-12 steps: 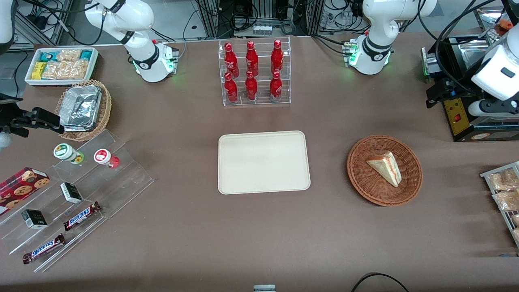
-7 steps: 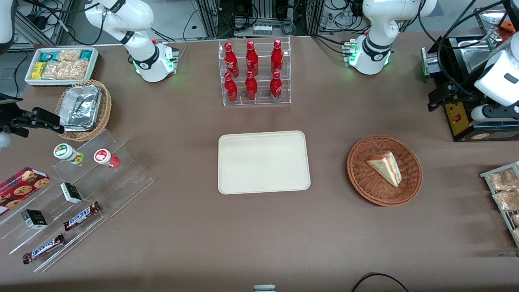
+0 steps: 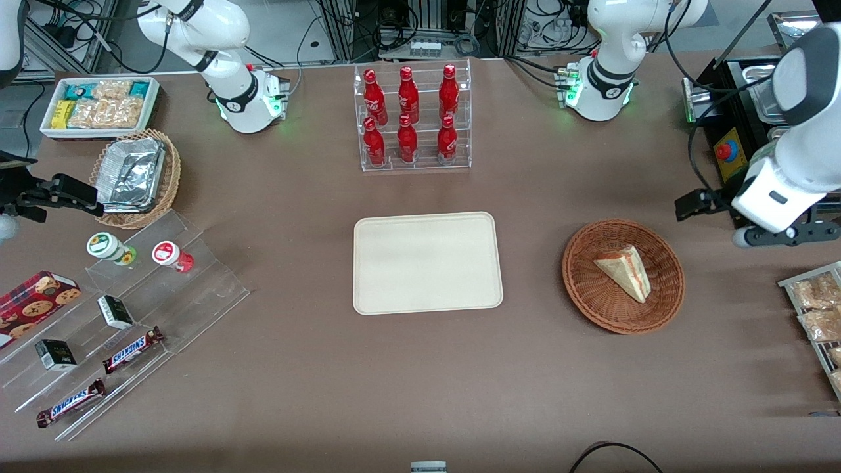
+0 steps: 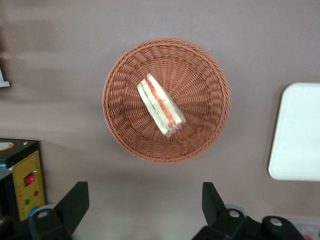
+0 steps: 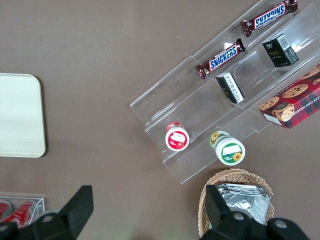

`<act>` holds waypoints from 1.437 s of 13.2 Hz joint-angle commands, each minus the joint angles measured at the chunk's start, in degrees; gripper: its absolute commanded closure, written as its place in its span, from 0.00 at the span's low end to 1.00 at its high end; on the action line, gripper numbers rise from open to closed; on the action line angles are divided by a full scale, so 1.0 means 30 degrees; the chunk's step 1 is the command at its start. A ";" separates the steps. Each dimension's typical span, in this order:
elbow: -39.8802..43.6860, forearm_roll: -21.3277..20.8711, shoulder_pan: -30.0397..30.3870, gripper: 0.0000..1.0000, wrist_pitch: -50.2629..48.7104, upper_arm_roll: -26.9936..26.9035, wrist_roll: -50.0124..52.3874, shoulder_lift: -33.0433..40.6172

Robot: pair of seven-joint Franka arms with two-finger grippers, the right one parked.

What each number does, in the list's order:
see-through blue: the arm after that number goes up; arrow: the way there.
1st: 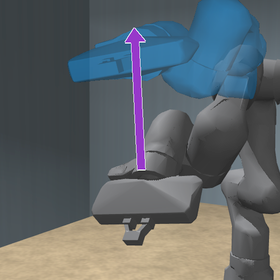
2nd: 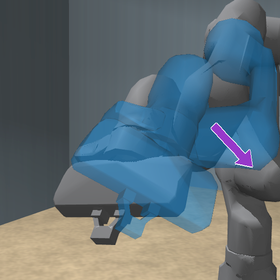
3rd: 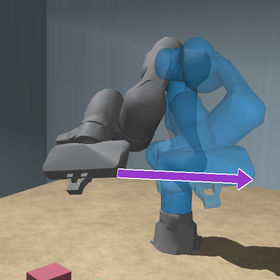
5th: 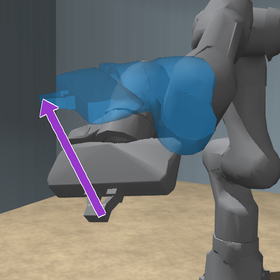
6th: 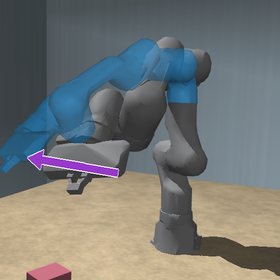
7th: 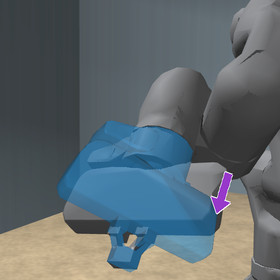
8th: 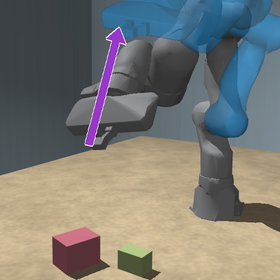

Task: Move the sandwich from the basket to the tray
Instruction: 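Move the left gripper down over the wrapped sandwich in the wicker basket, then lower the left gripper around the sandwich and close it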

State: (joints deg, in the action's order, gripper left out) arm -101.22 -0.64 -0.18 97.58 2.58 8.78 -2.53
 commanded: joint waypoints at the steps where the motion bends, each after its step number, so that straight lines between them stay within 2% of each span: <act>1: -0.2842 -0.0227 0.0089 0.00 0.2736 0.0193 0.3035 0.0930; 6: -0.6973 -0.0198 -0.0058 0.00 0.8712 0.0223 0.8927 0.0961; 8: -0.8207 -0.0198 -0.0116 0.00 1.0678 0.0281 1.0224 0.0611; 13: -0.8418 -0.0198 -0.0671 0.00 1.2033 0.0340 1.1718 -0.0969; 19: -0.8945 -0.0227 -0.0761 0.00 1.3557 0.0340 1.1839 -0.2201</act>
State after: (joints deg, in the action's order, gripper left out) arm -127.27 -0.63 -2.20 136.37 3.68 42.96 -8.38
